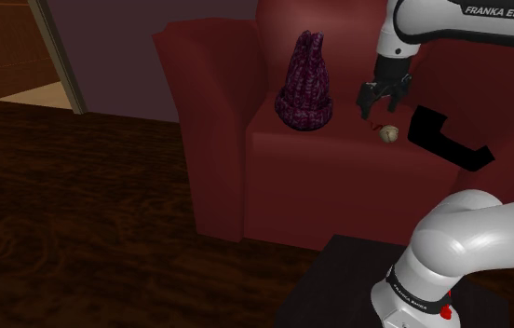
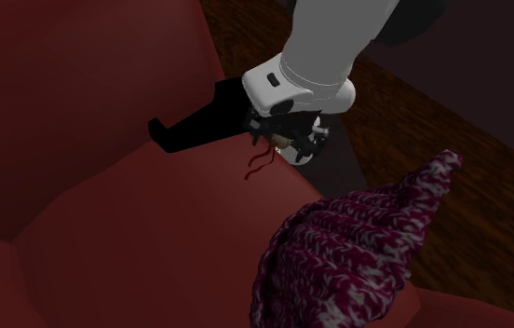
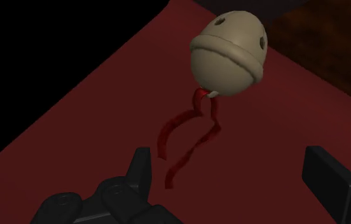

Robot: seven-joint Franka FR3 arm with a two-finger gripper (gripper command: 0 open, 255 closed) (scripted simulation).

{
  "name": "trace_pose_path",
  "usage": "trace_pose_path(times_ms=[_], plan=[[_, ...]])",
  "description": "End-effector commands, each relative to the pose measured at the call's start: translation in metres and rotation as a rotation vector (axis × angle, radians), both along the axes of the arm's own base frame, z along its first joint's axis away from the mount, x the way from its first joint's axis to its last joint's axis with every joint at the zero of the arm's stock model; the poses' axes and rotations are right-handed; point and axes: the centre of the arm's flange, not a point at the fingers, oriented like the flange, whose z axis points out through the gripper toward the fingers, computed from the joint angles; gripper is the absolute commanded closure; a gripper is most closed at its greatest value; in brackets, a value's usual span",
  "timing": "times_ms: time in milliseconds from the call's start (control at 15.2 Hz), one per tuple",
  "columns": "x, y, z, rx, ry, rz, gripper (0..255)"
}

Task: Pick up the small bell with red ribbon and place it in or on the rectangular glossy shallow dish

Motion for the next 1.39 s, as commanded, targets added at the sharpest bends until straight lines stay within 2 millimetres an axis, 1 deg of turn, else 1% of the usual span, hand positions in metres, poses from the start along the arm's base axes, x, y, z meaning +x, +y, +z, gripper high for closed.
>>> trace_pose_path(times_ms=[0,396,462,990,1056,1320], plan=[[-0.008,-0.013,-0.003,-0.013,0.025,-0.044,0],[-0.009,-0.018,-0.034,-0.013,0.025,-0.044,0],[-0.010,-0.020,-0.043,-0.013,0.025,-0.044,0],[-0.010,-0.020,-0.042,-0.013,0.025,-0.044,0],[-0.010,-0.020,-0.042,-0.013,0.025,-0.044,255],[-0.009,-0.019,-0.042,-0.013,0.025,-0.044,255]])
